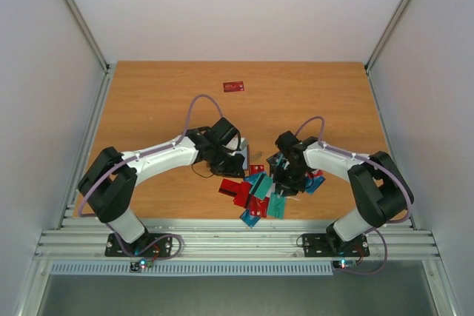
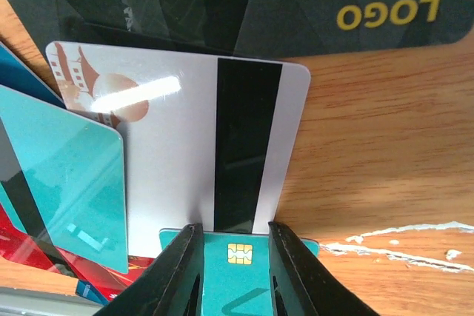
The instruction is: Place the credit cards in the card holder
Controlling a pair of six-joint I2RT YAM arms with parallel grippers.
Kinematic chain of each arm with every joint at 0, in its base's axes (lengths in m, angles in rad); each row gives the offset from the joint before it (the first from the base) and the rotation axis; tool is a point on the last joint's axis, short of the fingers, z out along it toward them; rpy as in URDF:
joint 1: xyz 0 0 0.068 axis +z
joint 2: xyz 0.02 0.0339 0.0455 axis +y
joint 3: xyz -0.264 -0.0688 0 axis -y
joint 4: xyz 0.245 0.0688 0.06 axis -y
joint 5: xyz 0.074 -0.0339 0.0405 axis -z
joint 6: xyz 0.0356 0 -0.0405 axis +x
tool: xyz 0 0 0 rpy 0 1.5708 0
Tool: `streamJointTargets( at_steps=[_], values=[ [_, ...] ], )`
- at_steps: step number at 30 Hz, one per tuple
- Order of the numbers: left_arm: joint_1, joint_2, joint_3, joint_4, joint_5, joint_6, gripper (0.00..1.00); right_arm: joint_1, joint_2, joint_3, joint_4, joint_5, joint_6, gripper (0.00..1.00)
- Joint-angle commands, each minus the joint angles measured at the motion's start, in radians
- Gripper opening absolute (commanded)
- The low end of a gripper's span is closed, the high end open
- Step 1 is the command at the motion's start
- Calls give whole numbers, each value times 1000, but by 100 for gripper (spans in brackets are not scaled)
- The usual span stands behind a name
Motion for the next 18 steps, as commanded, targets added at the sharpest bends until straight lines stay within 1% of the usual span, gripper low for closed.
streamJointTargets(
  at_steps=[1, 7, 10, 12, 15, 18],
  values=[
    [-10, 14, 5, 26, 0, 2, 3, 11, 9, -60, -33, 55, 12, 27],
    [-26, 2, -6, 12, 32, 49, 3, 11, -151, -2, -104, 30, -6, 30],
    [-36, 3, -31, 40, 80, 57, 3, 12, -230, -27, -100, -53, 19, 31],
    [-50, 10, -42, 54, 99, 60, 3, 27, -285, -70, -65, -126, 63, 32],
    [-71, 25, -51, 77, 105, 57, 3, 81, -369, -144, 19, -201, 153, 33],
    [-84, 44, -56, 108, 119, 41, 3, 164, -456, -238, 171, -236, 275, 36]
  ],
)
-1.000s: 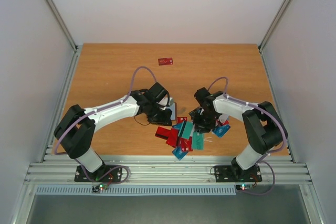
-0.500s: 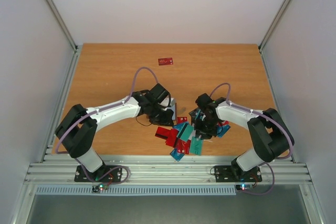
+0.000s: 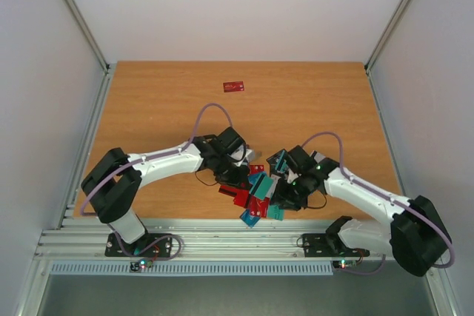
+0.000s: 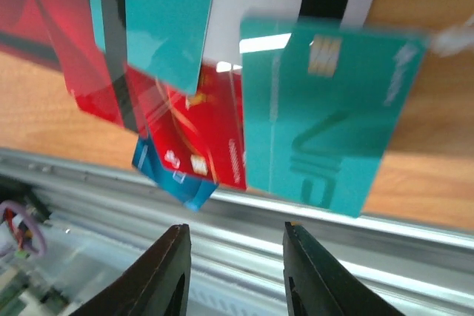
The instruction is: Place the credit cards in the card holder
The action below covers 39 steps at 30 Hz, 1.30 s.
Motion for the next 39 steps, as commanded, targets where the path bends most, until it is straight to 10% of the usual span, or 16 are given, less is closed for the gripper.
streamJointTargets(
  at_steps=[1, 14, 39],
  values=[
    [-21, 43, -18, 90, 44, -5, 3, 107, -111, -122, 210, -102, 208, 37],
    [-69, 21, -142, 150, 33, -78, 2, 355, -187, -337, 609, 23, 397, 46],
    [-86, 164, -173, 131, 25, -170, 0, 454, -24, -438, 903, 130, 469, 43]
  ],
)
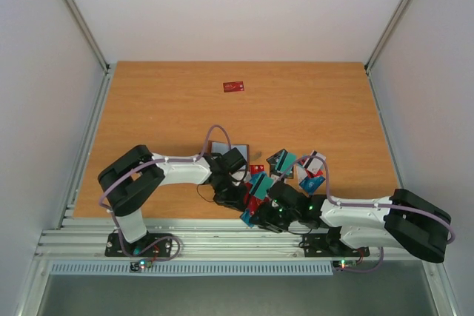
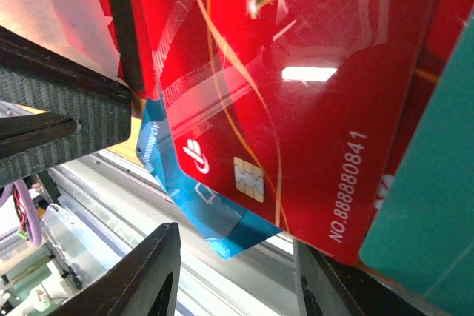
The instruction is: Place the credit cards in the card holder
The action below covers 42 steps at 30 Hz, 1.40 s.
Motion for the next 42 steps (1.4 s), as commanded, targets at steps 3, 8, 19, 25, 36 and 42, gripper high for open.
streamJointTargets(
  at_steps=[3, 8, 19, 25, 36, 42],
  values=[
    [-8, 47, -33, 20, -6, -28, 0, 13, 49, -27, 108, 42, 27, 42],
    [-9, 52, -50, 44, 10, -41, 0, 13, 74, -27, 139, 46, 29, 39],
    [-9, 55, -67, 70, 32, -49, 0, 11, 25, 9, 30, 98, 42, 22],
    [-9, 53, -72, 82, 47, -52, 0, 11, -6, 41, -67, 107, 79, 12],
    [-9, 23, -66, 96, 60, -72, 0, -20, -82, 81, -265, 89, 149, 1],
    [-9, -18, -70, 84, 44, -96, 1, -35, -171, 116, -488, 98, 195, 1]
  ],
)
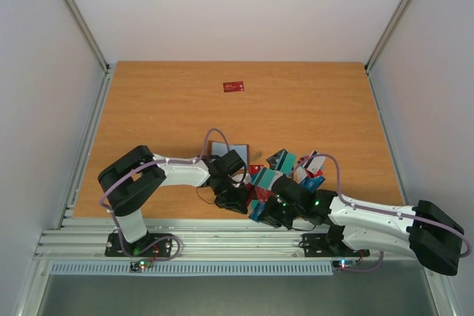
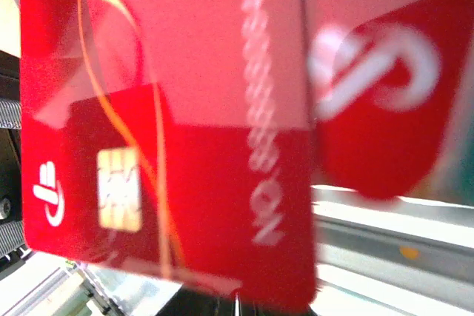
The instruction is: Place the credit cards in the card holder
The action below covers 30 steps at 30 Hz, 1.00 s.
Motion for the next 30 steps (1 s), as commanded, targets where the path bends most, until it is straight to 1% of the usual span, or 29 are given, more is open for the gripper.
streamJointTargets(
  at_steps=[1, 4, 7, 12, 15, 17, 20, 24, 27, 30],
  values=[
    [-10, -37, -24, -27, -45, -27, 1, -10, -69, 38, -277, 50, 59, 1],
    [-10, -67, -20, -65, -67, -24, 1, -10, -103, 72, -368, 42, 64, 1],
    [-8, -119, -8, -105, -117, -6, 1, -10, -119, 146, -486, 35, 39, 1],
    [3, -234, 37, -196, -241, 27, 3, -12, -156, 307, -676, 99, -61, 1],
    [24, -321, 74, -261, -304, 48, 7, -21, -135, 391, -726, 128, -147, 1],
    [50, -374, 98, -303, -334, 63, 10, -38, -110, 440, -734, 130, -214, 1],
    [103, -445, 139, -362, -350, 99, 15, -75, -80, 496, -690, 95, -336, 1],
    [191, -502, 211, -442, -336, 167, 22, -186, -31, 567, -633, 1, -489, 1],
    [248, -524, 265, -449, -250, 214, 28, -300, 6, 606, -557, -139, -590, 1],
    [300, -526, 298, -422, -132, 231, 33, -363, 57, 661, -499, -256, -675, 1]
  ],
)
